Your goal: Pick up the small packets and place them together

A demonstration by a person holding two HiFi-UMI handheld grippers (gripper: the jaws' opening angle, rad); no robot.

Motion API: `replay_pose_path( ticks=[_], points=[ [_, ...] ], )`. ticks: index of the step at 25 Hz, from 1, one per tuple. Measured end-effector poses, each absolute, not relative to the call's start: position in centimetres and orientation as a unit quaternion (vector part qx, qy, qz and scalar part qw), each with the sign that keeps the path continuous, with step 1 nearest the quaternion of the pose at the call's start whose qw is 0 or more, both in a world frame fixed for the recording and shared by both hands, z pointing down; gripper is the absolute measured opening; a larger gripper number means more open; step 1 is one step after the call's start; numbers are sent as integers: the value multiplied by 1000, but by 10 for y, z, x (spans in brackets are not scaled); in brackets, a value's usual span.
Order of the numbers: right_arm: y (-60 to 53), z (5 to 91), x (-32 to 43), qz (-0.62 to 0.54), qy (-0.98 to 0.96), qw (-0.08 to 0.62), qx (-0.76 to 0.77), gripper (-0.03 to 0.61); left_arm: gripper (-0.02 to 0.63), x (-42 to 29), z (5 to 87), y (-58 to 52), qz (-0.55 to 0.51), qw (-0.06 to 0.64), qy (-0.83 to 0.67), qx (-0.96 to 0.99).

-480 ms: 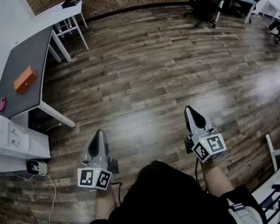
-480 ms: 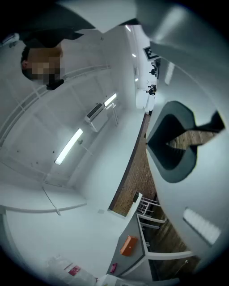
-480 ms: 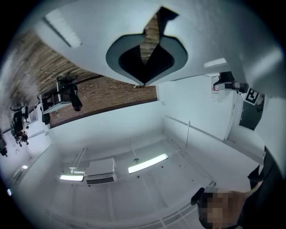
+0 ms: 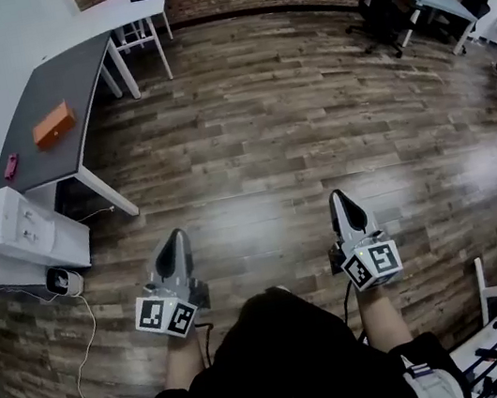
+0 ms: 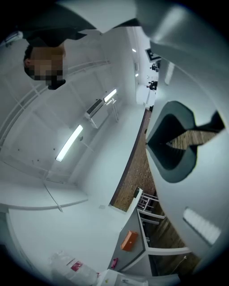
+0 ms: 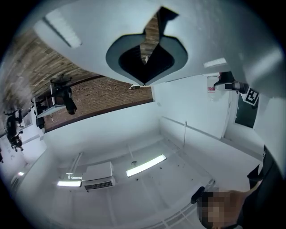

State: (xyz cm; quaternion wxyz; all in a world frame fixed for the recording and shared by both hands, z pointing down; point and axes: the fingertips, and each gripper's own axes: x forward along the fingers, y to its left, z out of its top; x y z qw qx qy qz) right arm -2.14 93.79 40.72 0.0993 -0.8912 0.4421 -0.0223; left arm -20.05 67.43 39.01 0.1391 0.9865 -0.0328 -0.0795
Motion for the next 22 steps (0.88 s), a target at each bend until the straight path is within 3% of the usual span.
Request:
replay_pose_path(
  ticks=[22],
  points=[
    [945, 417, 74, -52, 459, 156, -873, 2, 0, -140, 396, 677, -74, 115, -93, 986]
  ],
)
